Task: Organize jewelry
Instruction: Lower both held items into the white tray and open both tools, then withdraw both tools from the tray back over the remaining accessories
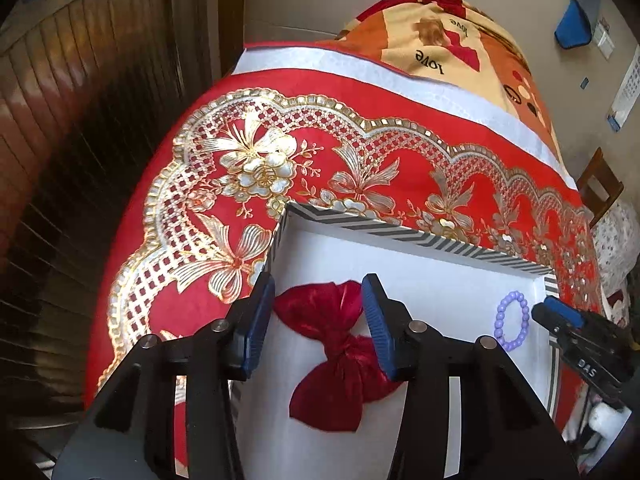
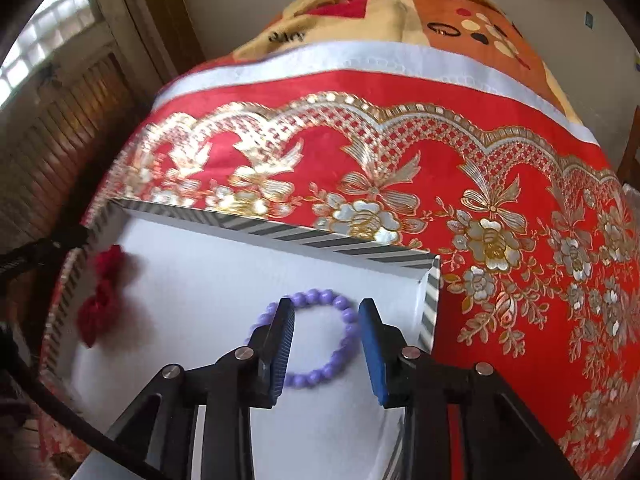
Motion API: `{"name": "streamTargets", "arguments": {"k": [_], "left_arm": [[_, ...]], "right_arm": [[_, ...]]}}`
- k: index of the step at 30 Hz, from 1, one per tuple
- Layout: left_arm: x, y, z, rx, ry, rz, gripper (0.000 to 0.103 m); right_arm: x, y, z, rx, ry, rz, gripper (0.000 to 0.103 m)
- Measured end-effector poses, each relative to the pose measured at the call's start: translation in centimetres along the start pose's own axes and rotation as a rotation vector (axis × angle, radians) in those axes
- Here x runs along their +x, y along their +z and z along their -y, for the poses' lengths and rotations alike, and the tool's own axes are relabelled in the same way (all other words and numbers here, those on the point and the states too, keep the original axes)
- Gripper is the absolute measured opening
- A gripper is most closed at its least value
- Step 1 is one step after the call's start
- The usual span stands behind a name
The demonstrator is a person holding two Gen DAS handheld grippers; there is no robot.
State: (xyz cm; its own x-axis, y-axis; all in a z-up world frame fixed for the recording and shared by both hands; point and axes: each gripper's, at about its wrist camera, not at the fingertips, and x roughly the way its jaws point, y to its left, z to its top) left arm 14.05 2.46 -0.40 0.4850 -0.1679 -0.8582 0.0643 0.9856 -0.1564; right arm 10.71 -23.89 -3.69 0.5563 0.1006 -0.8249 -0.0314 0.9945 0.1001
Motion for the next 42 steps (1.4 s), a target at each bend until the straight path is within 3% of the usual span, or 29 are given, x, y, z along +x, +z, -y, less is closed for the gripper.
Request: {"name": "streamTargets", "arguments": {"k": [10, 21, 38, 42], "left_arm": [[-4.9, -3.9, 1.8, 0.027, 0.04, 0.054, 0.045], [-9.8, -10.5, 4.7, 0.06, 0.074, 0.086, 0.045], [-14.1, -18.3, 7.2, 0.058, 0.12, 0.098, 0.045], [-14.7, -19.5, 7.5, 0.059, 0.122, 0.103, 0.045]], "right_arm": [[-5.7, -4.7, -2.2, 0.011, 0.04, 0.095, 0.033], [-10.1, -10.0, -2.3, 0.023, 0.077, 0.11, 0.033], [-15.0, -17.3, -2.5, -0.04, 0.042, 0.125, 0.034], [-15.7, -18.3, -2.4, -0.042, 0.048, 0.124, 0.04]]}}
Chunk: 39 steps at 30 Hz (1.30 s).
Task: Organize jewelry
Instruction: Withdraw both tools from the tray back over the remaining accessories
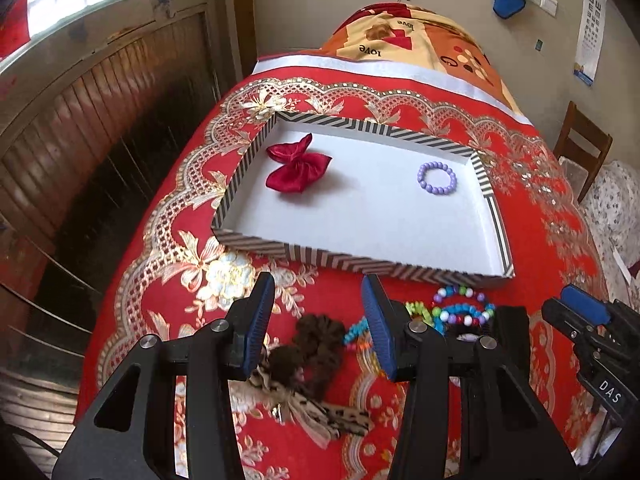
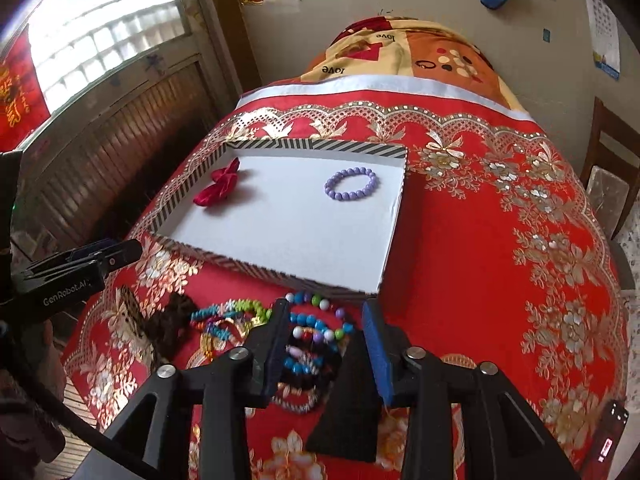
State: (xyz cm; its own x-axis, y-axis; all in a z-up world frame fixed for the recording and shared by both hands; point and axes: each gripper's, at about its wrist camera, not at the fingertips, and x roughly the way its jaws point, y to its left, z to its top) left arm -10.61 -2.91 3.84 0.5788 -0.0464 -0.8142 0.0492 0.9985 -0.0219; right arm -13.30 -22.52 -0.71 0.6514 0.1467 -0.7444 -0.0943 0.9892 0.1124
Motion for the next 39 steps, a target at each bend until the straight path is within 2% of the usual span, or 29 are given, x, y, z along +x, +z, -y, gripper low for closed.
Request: {"name": "streamTargets", "arguments": {"k": [25, 39], "left_arm": [[-1.9, -2.9, 0.1, 0.004, 0.018, 0.013, 0.045], [-1.3, -3.0, -1.6, -0.038, -0.014, -0.053, 0.045]], "right_arm": [[-2.0, -3.0, 1.5, 0.041, -0.03, -0.017, 0.042], [-0.6, -3.5, 2.0, 0.049, -0.016, -0.057, 0.042]]}}
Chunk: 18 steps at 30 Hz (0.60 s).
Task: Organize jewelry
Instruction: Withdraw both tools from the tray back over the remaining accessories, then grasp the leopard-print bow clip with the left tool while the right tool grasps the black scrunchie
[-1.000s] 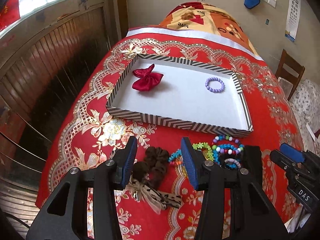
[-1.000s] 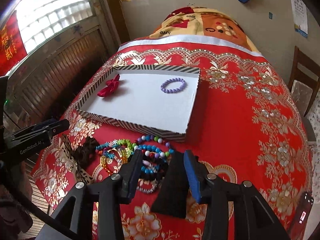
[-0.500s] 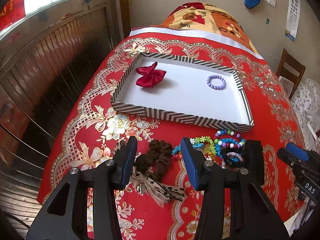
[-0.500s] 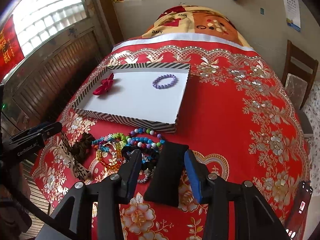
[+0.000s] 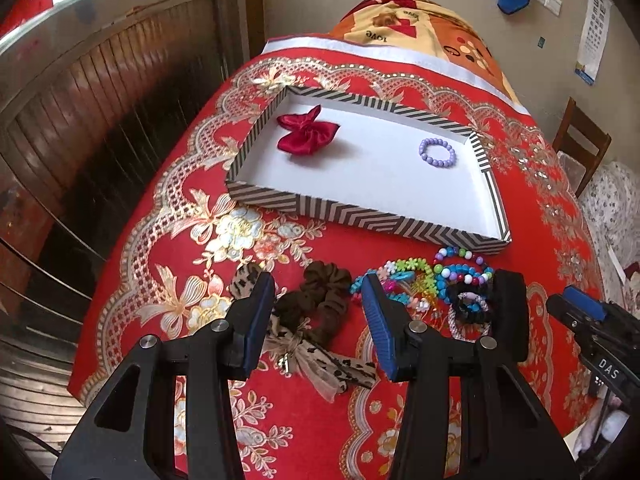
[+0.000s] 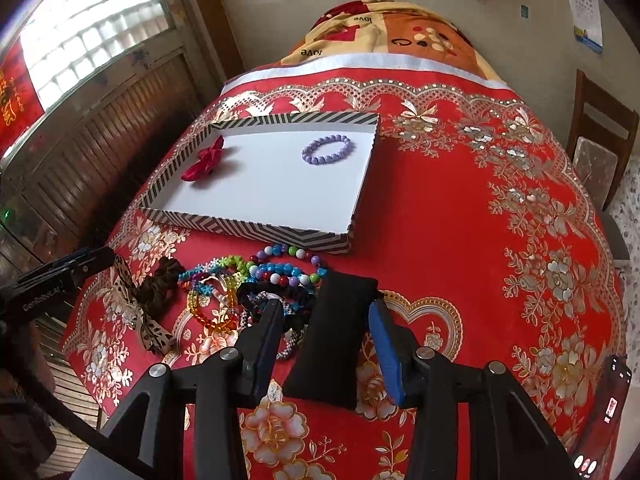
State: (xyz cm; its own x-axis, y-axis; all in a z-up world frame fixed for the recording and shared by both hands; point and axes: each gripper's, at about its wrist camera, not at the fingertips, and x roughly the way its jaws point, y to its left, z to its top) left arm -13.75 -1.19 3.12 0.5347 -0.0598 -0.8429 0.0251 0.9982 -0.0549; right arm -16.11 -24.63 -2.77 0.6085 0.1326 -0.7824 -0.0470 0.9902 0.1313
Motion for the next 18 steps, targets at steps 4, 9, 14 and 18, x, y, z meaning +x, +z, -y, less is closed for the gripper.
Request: {"name": "streamTargets", "arguments": {"k": [4, 9, 14, 18], "left_arm": [[0.2, -0.1, -1.7, -0.042, -0.008, -0.031, 0.045], [0.5, -0.6, -3.7, -0.092, -0.017, -0.077, 0.045], [0.9, -1.3, -5.0, -0.13, -0.054, -0.128, 0.045], [1.8, -2.1, -4.8, -0.157, -0.114, -0.187, 0.045]], "right_arm": [[0.8, 0.0, -0.1, -0.004, 0.021, -0.019, 0.042], [1.9, -0.2, -1.2, -0.036, 0.075, -0.042, 0.042], [3.4, -0.5, -2.9, -0.091, 0.141, -0.075, 0.042], [4.7, -0.6, -3.9, -0.122, 0.178, -0.097, 0.042]]}}
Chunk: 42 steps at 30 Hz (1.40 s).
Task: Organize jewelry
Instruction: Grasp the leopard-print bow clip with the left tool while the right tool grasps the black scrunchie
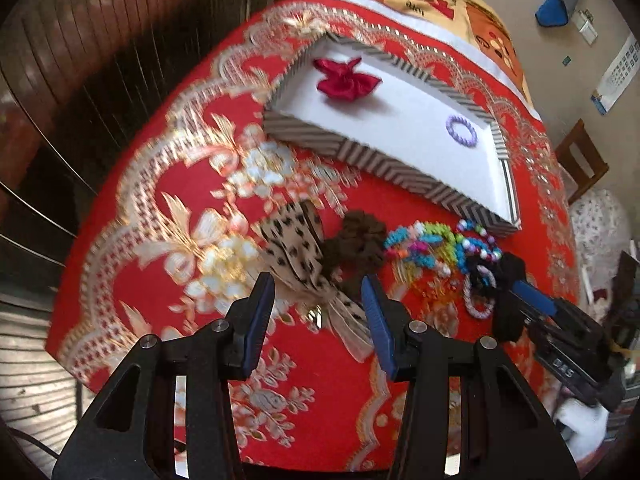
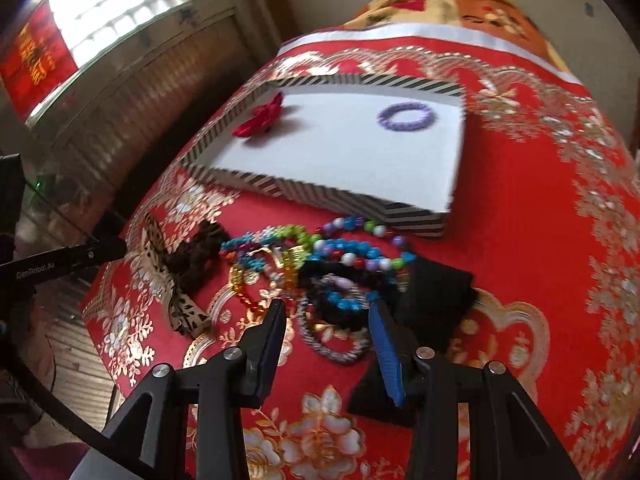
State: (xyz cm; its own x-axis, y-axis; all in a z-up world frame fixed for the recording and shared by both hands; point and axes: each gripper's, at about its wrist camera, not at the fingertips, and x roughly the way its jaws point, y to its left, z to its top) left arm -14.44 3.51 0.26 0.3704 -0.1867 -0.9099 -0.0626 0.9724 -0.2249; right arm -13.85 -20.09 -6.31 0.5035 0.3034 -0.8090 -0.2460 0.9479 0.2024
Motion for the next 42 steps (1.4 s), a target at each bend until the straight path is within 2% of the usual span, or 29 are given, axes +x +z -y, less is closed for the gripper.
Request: {"name": "streamTargets", "arguments": {"k": [4, 6, 9, 14, 20, 21, 23, 25, 28, 36, 42], "left_arm": [[1.4, -0.3, 0.1, -0.04, -0.038, -0.043, 0.045], [1.8, -0.2, -0.1, -0.054, -0.031, -0.046, 0.045], [2.5, 0.1, -0.6, -0.069, -0.014, -0.043, 0.053], [4.0, 0.4, -0.7, -0.082, 0.014, -0.051, 0.053], [5.3, 0.4, -0.9, -0.079, 0.024, -0.066, 0.053], [5.6, 0.4, -1.1, -0.087, 0.015, -0.069, 0.052], [5.7, 0.5, -1.1, -0.089, 0.008, -0.07, 0.041], [5.8, 0.6, -1.2, -0.069, 0.013, -0.069, 0.028], [5.3, 0.6, -1.2, -0.052, 0.005, -0.054, 0.016], [2.3, 0.9, -1.7, -0.043, -0.031, -0.013, 0.01], [-0.4, 1.3, -1.0, -0.021, -0.054, 0.03, 0.008]], "right_arm": [[1.1, 0.3, -0.1, -0.02, 0.009, -0.018, 0.042], [1.5, 0.4, -0.1, -0.024, 0.016, -0.026, 0.04], [1.8, 0.6, -0.2, -0.038, 0.024, -0.027, 0.04], [2.7, 1.0, -0.1, -0.04, 0.022, -0.036, 0.04], [3.5, 1.3, -1.1, -0.082, 0.03, -0.052, 0.031], [3.9, 1.4, -1.2, -0.087, 0.028, -0.058, 0.027], [4.4, 1.4, -1.1, -0.087, 0.032, -0.064, 0.021], [4.5, 1.3, -0.9, -0.076, 0.037, -0.063, 0.009], [3.4, 1.3, -0.4, -0.046, 0.061, -0.039, 0.006], [-2.1, 2.0, 1.9, 0.066, 0.168, 0.076, 0.005], [-4.9, 2.4, 2.2, 0.087, 0.174, 0.144, 0.005]]}}
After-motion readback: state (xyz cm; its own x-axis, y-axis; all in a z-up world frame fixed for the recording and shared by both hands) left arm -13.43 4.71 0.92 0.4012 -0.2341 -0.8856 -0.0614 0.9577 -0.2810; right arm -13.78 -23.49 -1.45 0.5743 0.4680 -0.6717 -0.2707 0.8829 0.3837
